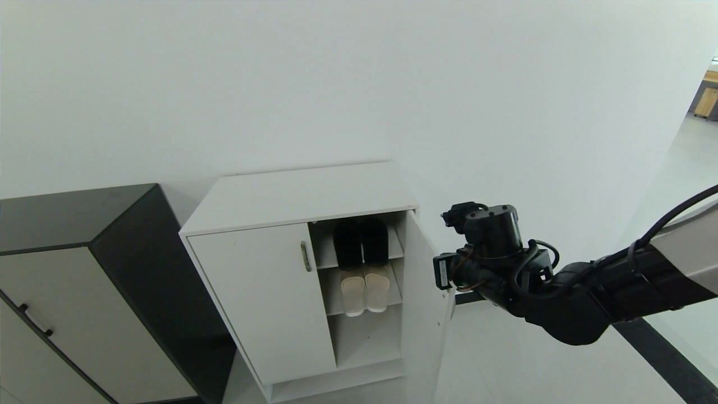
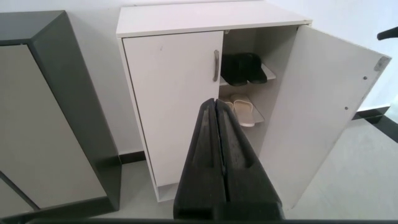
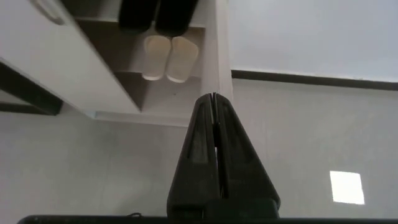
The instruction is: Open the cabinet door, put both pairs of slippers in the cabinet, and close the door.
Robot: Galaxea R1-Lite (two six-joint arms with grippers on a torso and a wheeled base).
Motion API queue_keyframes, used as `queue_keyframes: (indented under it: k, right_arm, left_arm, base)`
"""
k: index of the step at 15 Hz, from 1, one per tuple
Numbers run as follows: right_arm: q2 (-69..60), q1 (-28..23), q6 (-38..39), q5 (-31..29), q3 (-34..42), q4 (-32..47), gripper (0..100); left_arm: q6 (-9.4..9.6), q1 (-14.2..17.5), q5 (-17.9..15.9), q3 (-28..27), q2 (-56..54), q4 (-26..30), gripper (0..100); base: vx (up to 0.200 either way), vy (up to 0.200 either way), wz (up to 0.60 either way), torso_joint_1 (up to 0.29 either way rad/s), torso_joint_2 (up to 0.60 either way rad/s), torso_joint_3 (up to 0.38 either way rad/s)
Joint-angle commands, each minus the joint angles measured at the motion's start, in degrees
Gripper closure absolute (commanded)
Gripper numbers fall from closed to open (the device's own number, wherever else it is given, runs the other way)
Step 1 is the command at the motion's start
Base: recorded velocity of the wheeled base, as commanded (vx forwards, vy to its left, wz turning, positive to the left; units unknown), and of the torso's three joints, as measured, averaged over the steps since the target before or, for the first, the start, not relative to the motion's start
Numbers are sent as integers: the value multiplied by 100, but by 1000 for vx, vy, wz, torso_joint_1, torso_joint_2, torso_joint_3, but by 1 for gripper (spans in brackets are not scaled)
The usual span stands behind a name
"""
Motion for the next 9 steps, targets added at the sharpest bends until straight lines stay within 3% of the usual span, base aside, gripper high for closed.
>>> queue_keyframes:
  k: [1, 9]
  right_arm:
    - [-127, -43, 3, 27, 59, 0, 100]
    - [400, -25, -5, 247, 419, -774, 100]
  left_arm:
    - [-1, 1, 0, 0, 0, -1, 100]
    - [-1, 1, 0, 0, 0, -1, 100]
  base:
    - [0, 0, 0, 0, 0, 0]
    - [0, 0, 0, 0, 0, 0]
